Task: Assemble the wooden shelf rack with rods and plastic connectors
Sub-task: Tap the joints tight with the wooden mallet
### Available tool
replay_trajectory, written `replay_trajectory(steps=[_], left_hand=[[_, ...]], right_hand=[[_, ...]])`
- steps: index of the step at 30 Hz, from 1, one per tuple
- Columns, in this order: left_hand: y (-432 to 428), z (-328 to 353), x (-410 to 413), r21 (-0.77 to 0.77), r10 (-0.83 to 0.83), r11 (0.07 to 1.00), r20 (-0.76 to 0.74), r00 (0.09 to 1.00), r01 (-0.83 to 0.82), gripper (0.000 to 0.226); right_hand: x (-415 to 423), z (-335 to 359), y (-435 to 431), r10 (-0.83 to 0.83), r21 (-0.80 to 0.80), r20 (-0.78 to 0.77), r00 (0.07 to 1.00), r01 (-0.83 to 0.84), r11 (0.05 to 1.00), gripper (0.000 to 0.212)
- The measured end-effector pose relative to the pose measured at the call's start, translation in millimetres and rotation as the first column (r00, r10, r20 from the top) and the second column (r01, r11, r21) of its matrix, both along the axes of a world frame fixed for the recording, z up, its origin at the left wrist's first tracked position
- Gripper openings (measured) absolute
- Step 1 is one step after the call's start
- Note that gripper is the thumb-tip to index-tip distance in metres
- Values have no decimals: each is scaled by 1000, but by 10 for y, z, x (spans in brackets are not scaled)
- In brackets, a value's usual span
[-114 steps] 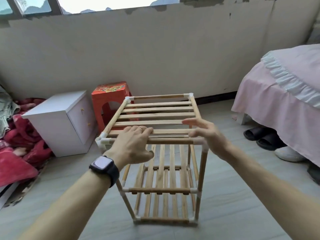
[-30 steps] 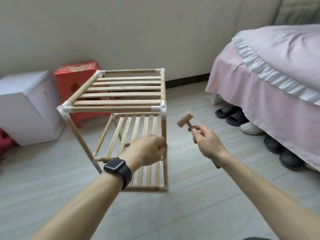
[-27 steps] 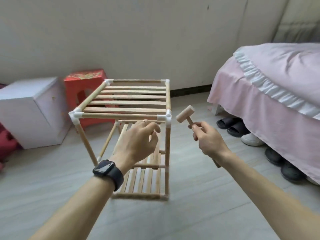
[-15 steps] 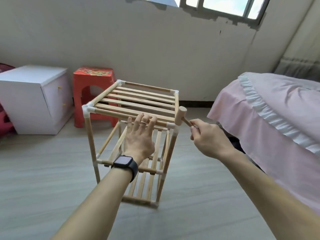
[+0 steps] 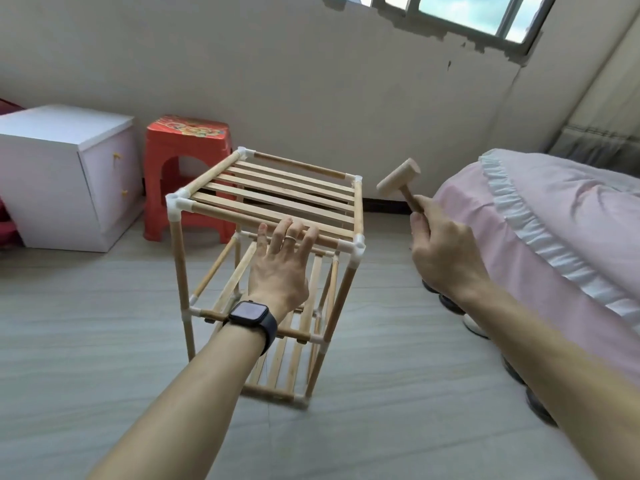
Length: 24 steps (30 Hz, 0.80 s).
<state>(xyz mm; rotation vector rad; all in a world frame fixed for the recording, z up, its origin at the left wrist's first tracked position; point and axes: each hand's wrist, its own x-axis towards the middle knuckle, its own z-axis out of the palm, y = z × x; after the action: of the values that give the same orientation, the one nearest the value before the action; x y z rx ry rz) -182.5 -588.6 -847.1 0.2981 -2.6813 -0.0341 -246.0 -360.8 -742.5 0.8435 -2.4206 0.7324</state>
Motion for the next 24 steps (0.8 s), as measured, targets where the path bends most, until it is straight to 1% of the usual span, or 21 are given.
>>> replay_trajectory(steps=[1, 2, 3, 4, 5, 7, 8, 9, 11, 12, 13, 15, 16, 17, 18, 19, 20, 22, 24], left_hand=[[7, 0, 2, -3, 1, 1000, -4, 1000, -1, 96], [18, 0, 2, -2, 1, 1000, -9, 1000, -1, 96], [29, -1, 1, 1, 1, 1000, -11, 1000, -1, 96], [35, -1, -2, 6, -1, 1000, -12, 1000, 2, 96], [36, -4, -5, 10, -2, 1000, -13, 1000, 3, 96], [14, -6, -10, 3, -2, 1000, -14, 1000, 3, 95], [5, -10, -12, -1, -4, 1000, -16, 1000, 4, 95], [0, -13, -11, -5, -5, 1000, -19, 1000, 5, 94], [4, -19, -13, -8, -10, 1000, -28, 1000, 10, 94], [13, -22, -17, -7, -12, 1000, -34, 999, 12, 94], [22, -24, -23, -4, -11, 1000, -40, 999, 11, 94], [15, -22, -28, -10, -6, 1000, -35, 999, 5, 94], [11, -26, -32, -16, -4, 1000, -34, 999, 4, 94], [9, -31, -34, -24, -2, 1000, -38, 999, 1, 94], [8, -35, -33, -33, 2, 999, -38, 999, -3, 94], [8, -32, -36, -37, 3, 999, -34, 999, -4, 95], [14, -33, -39, -38, 2, 999, -31, 1000, -3, 95], [23, -34, -45, -33, 7, 999, -39, 999, -9, 95], [21, -32, -43, -29, 4, 1000, -29, 1000, -5, 95]], right_hand=[[35, -53, -16, 15, 90, 5, 1000, -15, 996, 30], [63, -120, -37, 24, 247, 69, 997, -40, 968, 27], [72, -147, -43, 4, 363, 134, 991, -52, 930, 24], [50, -123, -47, -13, 372, 158, 987, -48, 927, 23], [11, -85, -51, -12, 296, 137, 991, -30, 955, 25], [7, -74, -45, 2, 75, 5, 1000, -2, 997, 32], [30, -90, -42, 3, 61, -53, 999, 0, 998, 33], [64, -133, -51, 1, 137, -69, 998, 8, 991, 31], [109, -195, -57, -24, 369, 49, 998, 4, 930, 23], [79, -159, -43, -45, 373, 100, 994, 4, 928, 23], [32, -107, -40, -53, 305, 106, 993, 18, 952, 25], [19, -73, -40, -37, 108, 2, 999, 36, 993, 33], [53, -86, -48, -21, 66, -50, 999, 24, 997, 35], [97, -125, -66, -1, 98, -52, 999, 6, 995, 35], [150, -183, -90, 19, 178, 0, 1000, -18, 984, 31], [176, -225, -102, 7, 276, 87, 996, -31, 961, 26], [160, -221, -99, -30, 331, 158, 987, -25, 943, 22], [74, -120, -111, -86, 333, 238, 967, 2, 943, 22], [41, -95, -114, -89, 348, 230, 969, 3, 938, 22]])
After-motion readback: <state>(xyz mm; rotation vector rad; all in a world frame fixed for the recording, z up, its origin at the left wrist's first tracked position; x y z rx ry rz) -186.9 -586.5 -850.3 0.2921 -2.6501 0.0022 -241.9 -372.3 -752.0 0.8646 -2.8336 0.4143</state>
